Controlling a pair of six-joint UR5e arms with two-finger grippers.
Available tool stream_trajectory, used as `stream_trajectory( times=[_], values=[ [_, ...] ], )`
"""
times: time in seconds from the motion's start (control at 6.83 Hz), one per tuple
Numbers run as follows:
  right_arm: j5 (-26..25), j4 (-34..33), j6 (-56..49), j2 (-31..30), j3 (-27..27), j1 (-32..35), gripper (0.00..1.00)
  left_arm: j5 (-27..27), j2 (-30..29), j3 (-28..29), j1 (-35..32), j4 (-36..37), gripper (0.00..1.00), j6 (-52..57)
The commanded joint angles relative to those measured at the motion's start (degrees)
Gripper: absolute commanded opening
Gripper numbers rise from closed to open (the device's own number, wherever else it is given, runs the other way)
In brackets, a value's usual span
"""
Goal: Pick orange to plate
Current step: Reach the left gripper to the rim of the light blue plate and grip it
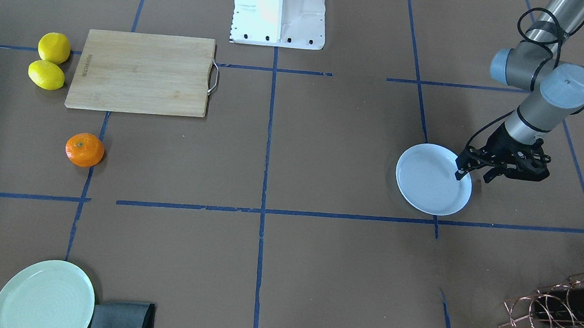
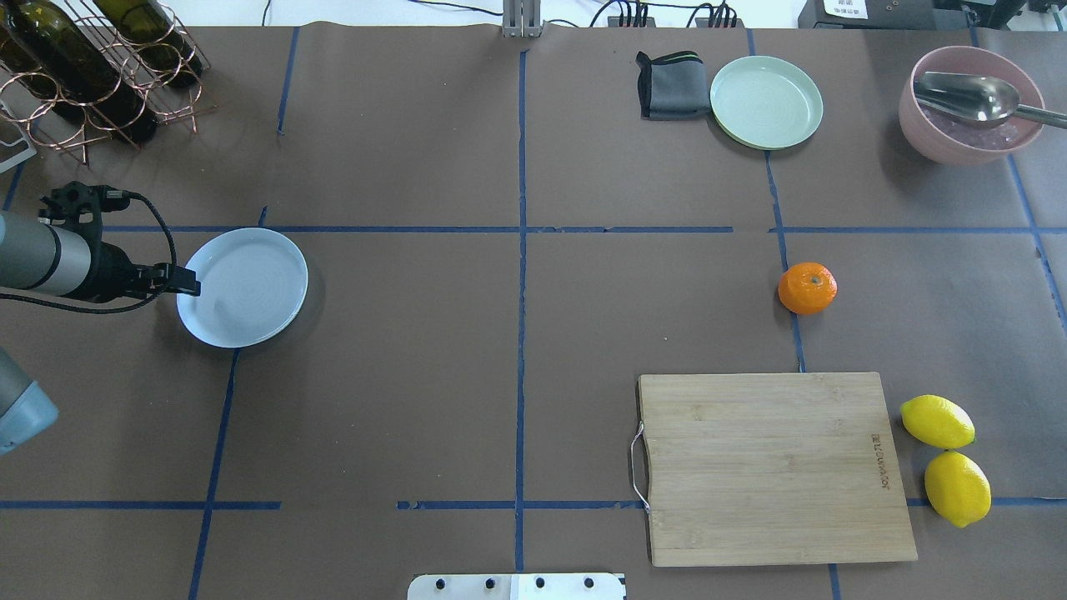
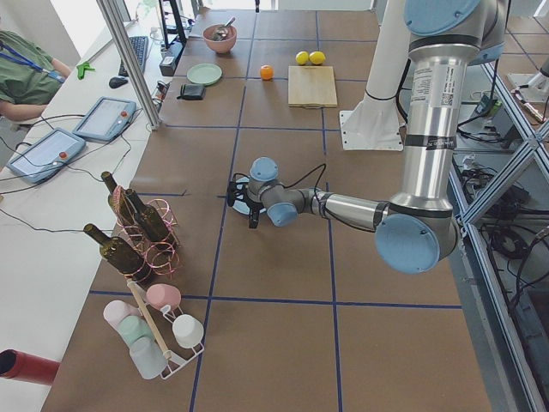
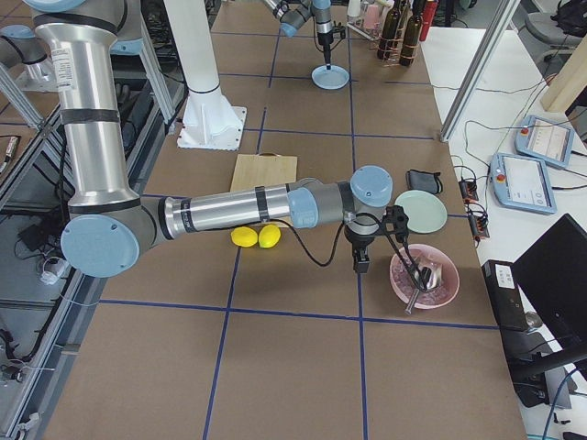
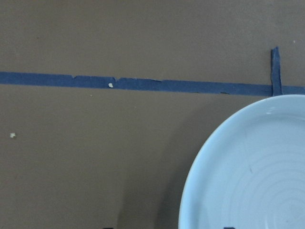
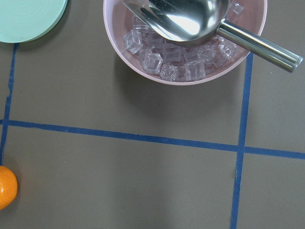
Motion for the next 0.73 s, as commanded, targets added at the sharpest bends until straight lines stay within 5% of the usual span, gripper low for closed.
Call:
stream_trajectory(
  times=[0.0, 0.44, 0.59],
  values=[
    [0.0, 0.0, 0.0, -0.1, 0.0, 0.0, 1.0, 0.4, -0.2, 0.1, 0.5, 0.0, 0.62, 0.0],
    [0.0, 0.0, 0.0, -0.1, 0.0, 0.0, 1.0, 0.5, -0.4, -1.0, 0.5, 0.3, 0.03, 0.1],
    [0.0, 0.0, 0.0, -0.1, 0.0, 0.0, 1.0, 0.5, -0.4, -1.1, 0.4, 0.3, 0.0, 0.4]
  ],
)
